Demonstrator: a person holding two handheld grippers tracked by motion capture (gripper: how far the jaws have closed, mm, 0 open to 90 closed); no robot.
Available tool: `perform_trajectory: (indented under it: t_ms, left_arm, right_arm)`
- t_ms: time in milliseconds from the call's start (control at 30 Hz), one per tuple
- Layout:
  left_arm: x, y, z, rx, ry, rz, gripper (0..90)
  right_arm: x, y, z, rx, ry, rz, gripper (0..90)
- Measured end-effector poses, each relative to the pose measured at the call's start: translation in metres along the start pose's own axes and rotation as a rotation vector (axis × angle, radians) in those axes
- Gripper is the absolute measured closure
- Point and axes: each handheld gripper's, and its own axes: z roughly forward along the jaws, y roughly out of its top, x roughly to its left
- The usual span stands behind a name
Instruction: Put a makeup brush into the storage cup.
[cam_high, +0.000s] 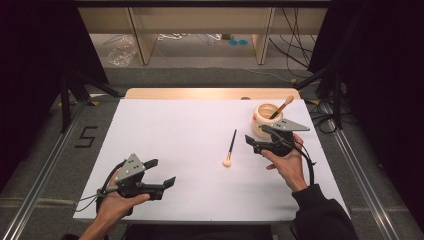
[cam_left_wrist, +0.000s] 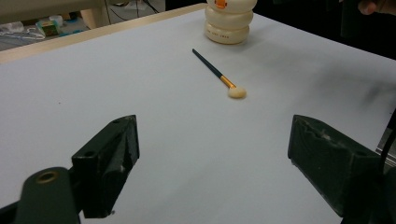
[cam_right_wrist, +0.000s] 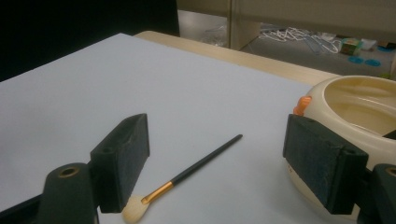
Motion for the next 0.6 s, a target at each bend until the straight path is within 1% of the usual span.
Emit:
perform_trajectory:
  t_ms: [67,100,133,167,200,267,333,367,433,467,500,533,567,600]
  left_arm:
    - [0.0001,0.0002,0.0002,0.000,-0.001,0.000,16.7]
    - [0.0001,0.0004,0.0003,0.000,-0.001,-0.001,16.7]
    - [0.0001,0.0005,0.0004,0.000,-0.001,-0.001,16.7]
    - [0.0001,0.0005,0.0005,0.000,-0.001,0.000,16.7]
    - [0.0001,0.0003,0.0006,0.001,-0.001,0.000,16.7]
    - [0.0001,0.0001,0.0005,0.001,-0.001,-0.001,16.7]
    - [0.0000,0.0001,0.0004,0.001,-0.001,-0.001,16.7]
    - [0.0000,0.0001,0.0003,0.002,-0.001,0.000,16.7]
    - [-0.0001,0.0000,0.0003,0.001,-0.002,0.001,16.7]
    - [-0.0003,-0.0001,0.0003,0.000,-0.002,0.001,16.7]
    - [-0.0004,-0.0002,0.0002,-0.001,-0.002,0.001,16.7]
    - [-0.0003,-0.0003,0.0000,-0.001,-0.002,0.002,16.7]
    - [-0.0002,-0.0004,-0.0002,-0.002,0.000,-0.002,16.7]
    - [-0.0002,-0.0004,-0.0002,-0.002,0.000,-0.002,16.7]
  right_arm:
    - [0.0009,-0.0002,0.0008,0.000,0.004,-0.004,23.9]
    - [0.0008,-0.0005,0.0019,-0.012,-0.004,-0.018,23.9]
    - [0.0008,-0.0005,0.0019,-0.012,-0.004,-0.018,23.9]
    - [0.0019,-0.0007,0.0021,-0.003,0.005,-0.004,23.9]
    - [0.0013,-0.0004,0.0024,-0.001,-0.013,-0.023,23.9]
    - [0.0015,-0.0005,0.0027,0.001,-0.012,-0.021,23.9]
    - [0.0031,-0.0011,0.0040,0.001,0.012,-0.004,23.9]
    - [0.0030,-0.0010,0.0042,0.007,-0.004,-0.015,23.9]
    - [0.0041,-0.0014,0.0055,0.008,0.005,-0.014,23.9]
    - [0.0034,-0.0013,0.0059,0.013,-0.008,-0.027,23.9]
    - [0.0037,-0.0017,0.0065,0.024,-0.003,-0.015,24.0]
    - [0.0028,-0.0021,0.0090,0.000,-0.005,-0.023,24.0]
    - [0.0025,-0.0016,0.0091,0.018,-0.007,-0.022,24.0]
    - [0.0025,-0.0016,0.0091,0.018,-0.007,-0.022,24.0]
